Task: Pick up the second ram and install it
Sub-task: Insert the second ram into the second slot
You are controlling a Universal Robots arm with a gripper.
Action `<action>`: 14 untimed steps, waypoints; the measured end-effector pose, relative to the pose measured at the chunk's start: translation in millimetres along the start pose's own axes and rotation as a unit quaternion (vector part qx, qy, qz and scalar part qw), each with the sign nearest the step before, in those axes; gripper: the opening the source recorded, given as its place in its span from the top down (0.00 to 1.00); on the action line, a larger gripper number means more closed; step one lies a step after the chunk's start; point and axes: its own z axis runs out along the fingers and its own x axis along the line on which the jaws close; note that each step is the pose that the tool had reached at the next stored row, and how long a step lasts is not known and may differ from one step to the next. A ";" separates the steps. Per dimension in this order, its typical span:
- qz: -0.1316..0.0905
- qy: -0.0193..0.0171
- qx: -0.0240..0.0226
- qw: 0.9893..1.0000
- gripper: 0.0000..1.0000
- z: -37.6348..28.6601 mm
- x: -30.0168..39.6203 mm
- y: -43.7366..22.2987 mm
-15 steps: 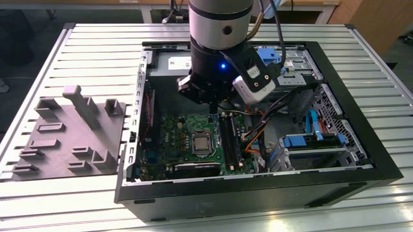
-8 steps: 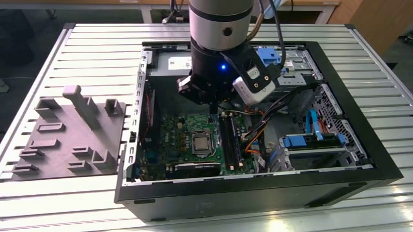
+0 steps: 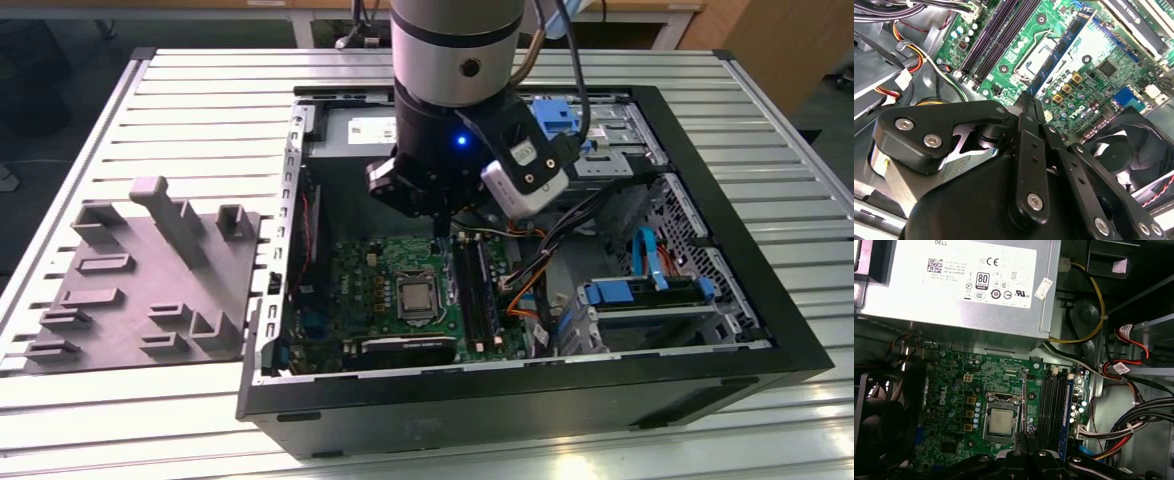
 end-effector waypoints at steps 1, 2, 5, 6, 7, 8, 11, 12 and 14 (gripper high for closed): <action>0.000 0.000 0.000 1.000 0.88 0.2 0.0 0.0; 0.000 0.000 0.000 1.000 0.88 0.4 0.0 0.0; 0.000 0.000 0.000 1.000 0.88 1.2 0.0 -0.1; 0.000 0.000 0.000 1.000 0.88 1.6 0.1 -0.1; 0.000 0.000 0.000 1.000 0.88 1.8 0.1 -0.1; 0.000 0.000 0.000 1.000 0.88 2.0 0.0 -0.1; 0.000 0.000 0.000 1.000 0.88 2.7 0.0 -0.2; 0.000 0.000 0.000 1.000 0.88 2.9 0.0 -0.2; 0.000 0.000 0.000 1.000 0.88 3.3 0.0 -0.2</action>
